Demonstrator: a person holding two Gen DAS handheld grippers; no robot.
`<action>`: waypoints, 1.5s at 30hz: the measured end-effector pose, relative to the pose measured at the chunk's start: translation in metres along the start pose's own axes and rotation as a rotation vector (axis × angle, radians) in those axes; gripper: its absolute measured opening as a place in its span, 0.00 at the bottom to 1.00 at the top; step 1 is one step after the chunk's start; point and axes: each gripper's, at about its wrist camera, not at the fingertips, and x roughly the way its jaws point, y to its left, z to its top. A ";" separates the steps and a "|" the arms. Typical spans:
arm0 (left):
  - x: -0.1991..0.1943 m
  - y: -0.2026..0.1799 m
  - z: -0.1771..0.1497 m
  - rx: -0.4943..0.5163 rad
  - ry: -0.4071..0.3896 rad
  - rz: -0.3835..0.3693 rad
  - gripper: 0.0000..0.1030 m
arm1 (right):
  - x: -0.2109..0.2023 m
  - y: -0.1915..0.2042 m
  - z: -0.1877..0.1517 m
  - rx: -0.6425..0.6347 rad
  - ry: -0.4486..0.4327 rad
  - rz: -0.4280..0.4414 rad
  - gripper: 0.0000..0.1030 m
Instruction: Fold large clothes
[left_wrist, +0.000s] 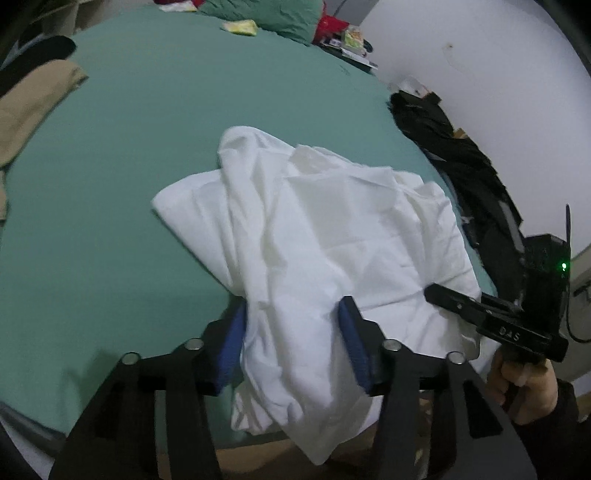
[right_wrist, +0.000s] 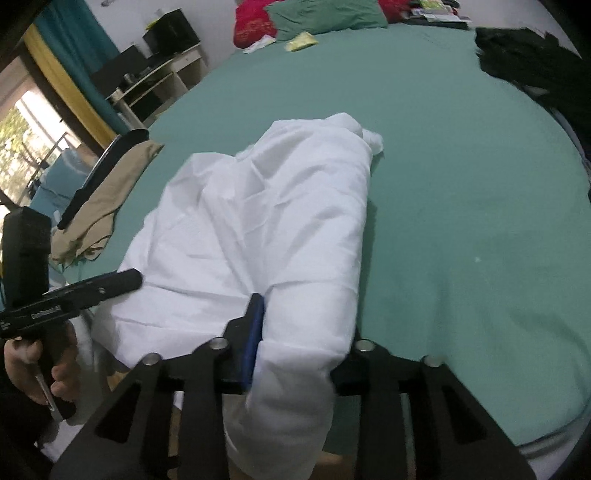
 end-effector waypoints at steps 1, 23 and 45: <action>-0.002 0.002 0.000 -0.008 -0.004 0.005 0.57 | 0.000 -0.001 0.000 0.001 -0.002 -0.007 0.44; 0.044 -0.024 0.011 -0.019 0.069 -0.077 0.76 | 0.013 -0.014 0.010 0.005 -0.067 -0.032 0.72; -0.027 -0.065 0.060 0.120 -0.137 0.029 0.10 | -0.040 0.062 0.060 -0.124 -0.275 0.148 0.18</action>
